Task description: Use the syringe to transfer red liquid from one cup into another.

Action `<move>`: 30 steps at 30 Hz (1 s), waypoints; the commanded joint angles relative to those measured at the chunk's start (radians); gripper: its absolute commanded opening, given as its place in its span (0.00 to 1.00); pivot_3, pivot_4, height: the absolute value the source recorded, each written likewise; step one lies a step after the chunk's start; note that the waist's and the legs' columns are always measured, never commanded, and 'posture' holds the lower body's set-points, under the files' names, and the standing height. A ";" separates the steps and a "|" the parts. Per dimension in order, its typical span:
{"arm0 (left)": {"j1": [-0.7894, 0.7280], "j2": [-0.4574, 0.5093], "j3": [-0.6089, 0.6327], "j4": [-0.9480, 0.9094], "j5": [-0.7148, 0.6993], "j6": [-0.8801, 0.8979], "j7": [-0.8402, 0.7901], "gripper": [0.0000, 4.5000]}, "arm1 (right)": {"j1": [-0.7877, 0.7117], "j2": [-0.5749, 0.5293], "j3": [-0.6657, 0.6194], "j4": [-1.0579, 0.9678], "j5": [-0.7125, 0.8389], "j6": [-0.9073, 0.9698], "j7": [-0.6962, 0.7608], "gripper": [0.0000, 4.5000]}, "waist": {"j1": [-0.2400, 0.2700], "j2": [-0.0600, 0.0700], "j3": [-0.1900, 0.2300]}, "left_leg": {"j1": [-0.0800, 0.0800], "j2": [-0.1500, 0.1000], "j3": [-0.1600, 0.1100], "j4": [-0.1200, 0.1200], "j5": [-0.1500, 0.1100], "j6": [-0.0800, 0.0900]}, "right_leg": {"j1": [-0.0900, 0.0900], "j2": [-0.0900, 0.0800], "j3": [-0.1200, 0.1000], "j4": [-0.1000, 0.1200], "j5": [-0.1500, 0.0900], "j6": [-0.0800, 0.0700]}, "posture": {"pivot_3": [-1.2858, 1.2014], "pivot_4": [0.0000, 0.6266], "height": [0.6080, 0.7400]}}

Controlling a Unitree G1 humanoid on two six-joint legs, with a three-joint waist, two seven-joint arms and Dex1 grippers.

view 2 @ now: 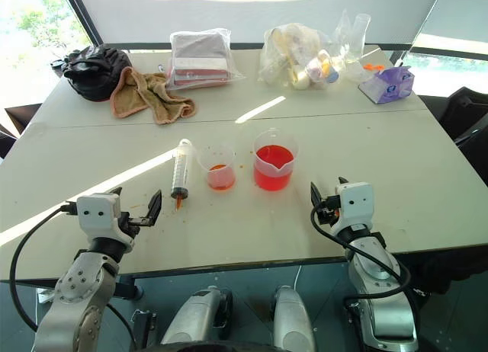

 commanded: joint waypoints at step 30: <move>0.003 -0.013 0.010 -0.023 -0.008 -0.025 -0.020 1.00 | -0.021 -0.035 -0.012 0.023 0.011 -0.027 0.052 0.74 | 0.001 0.000 0.000 | 0.000 0.000 0.000 0.000 0.000 0.000 | 0.000 0.000 0.000 0.000 0.000 0.000 | 0.52 0.24 1.00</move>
